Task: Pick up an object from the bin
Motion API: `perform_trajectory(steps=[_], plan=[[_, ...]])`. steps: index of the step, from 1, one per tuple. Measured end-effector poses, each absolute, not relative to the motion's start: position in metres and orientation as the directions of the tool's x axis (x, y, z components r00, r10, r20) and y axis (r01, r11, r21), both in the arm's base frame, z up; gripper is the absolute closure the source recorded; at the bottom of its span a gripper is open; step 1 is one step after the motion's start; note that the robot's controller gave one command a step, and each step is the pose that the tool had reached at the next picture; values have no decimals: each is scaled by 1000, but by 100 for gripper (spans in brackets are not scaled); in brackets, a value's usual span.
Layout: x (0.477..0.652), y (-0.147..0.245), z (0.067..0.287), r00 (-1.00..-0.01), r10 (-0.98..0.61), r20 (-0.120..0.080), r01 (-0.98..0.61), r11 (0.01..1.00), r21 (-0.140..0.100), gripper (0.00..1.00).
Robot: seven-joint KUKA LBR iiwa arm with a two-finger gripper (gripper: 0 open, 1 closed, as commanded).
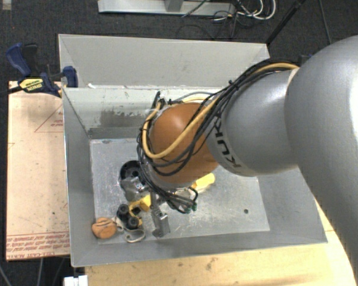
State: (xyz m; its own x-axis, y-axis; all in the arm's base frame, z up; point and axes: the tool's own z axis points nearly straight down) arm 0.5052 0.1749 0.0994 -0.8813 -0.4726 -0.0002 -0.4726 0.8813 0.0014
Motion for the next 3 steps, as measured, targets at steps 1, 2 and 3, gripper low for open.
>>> perform_trajectory(steps=[1, 2, 3], plan=[[506, 174, 115, -886, -463, -3, -463, 886, 1, 0], [505, 168, 68, -846, -534, -3, -534, 846, 1, 0], [513, 170, 70, -611, -792, -4, -792, 611, 0, 100]])
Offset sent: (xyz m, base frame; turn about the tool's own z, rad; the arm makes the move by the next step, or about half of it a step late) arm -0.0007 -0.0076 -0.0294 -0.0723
